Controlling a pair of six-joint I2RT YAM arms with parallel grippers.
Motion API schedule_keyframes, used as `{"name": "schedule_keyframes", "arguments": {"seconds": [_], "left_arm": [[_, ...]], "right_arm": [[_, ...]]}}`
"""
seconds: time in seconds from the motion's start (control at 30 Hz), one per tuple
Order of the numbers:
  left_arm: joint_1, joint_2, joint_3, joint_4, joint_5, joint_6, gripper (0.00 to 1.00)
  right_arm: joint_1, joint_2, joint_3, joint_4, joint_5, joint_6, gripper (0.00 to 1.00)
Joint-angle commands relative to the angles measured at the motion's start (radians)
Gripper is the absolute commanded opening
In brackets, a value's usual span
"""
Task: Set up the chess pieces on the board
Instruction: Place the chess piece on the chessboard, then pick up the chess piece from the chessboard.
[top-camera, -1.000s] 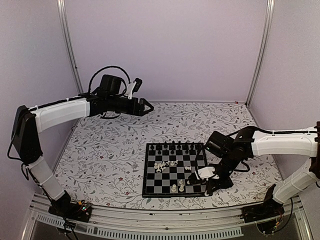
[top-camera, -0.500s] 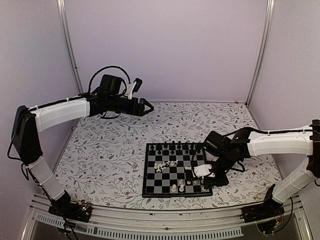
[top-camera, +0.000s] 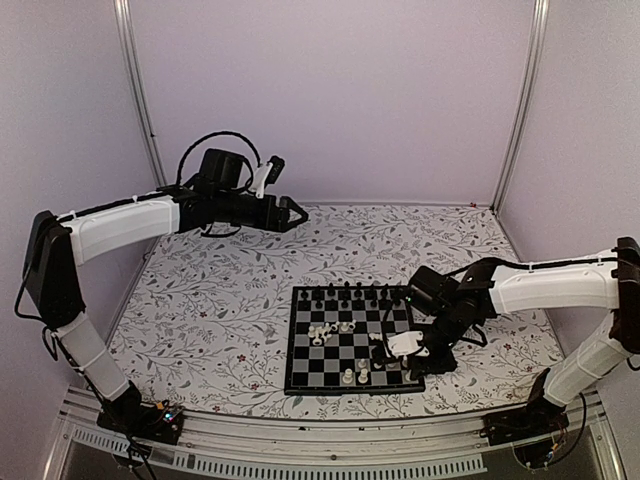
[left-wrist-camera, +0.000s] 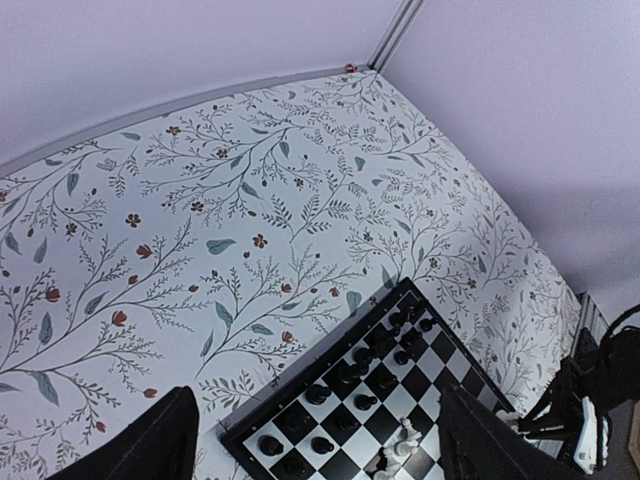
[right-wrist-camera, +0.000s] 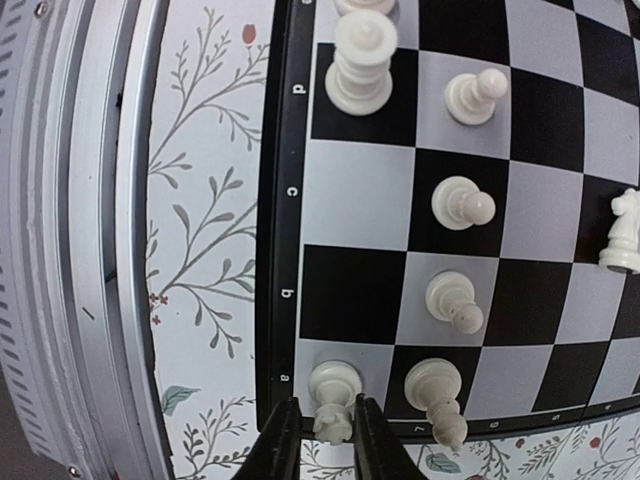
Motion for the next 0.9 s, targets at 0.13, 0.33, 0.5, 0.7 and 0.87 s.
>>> {"name": "schedule_keyframes", "arguments": {"seconds": [0.13, 0.33, 0.5, 0.7, 0.87], "left_arm": [[0.000, -0.005, 0.030, -0.003, 0.007, 0.024, 0.86], [-0.009, 0.013, 0.081, -0.070, 0.030, 0.100, 0.83], [-0.142, 0.033, 0.172, -0.273, -0.276, 0.261, 0.80], [-0.254, 0.054, 0.100, -0.411, -0.317, 0.167, 0.74], [-0.301, 0.013, -0.062, -0.347, -0.271, 0.087, 0.72]], "right_arm": [[-0.022, -0.025, 0.069, -0.071, -0.034, -0.001, 0.35], [-0.115, -0.151, 0.155, -0.128, -0.170, -0.042, 0.40], [-0.324, -0.249, 0.067, 0.081, -0.309, 0.031, 0.42], [-0.554, -0.315, -0.039, 0.325, -0.389, 0.161, 0.43], [-0.566, -0.353, -0.070, 0.377, -0.309, 0.202, 0.43]]}}
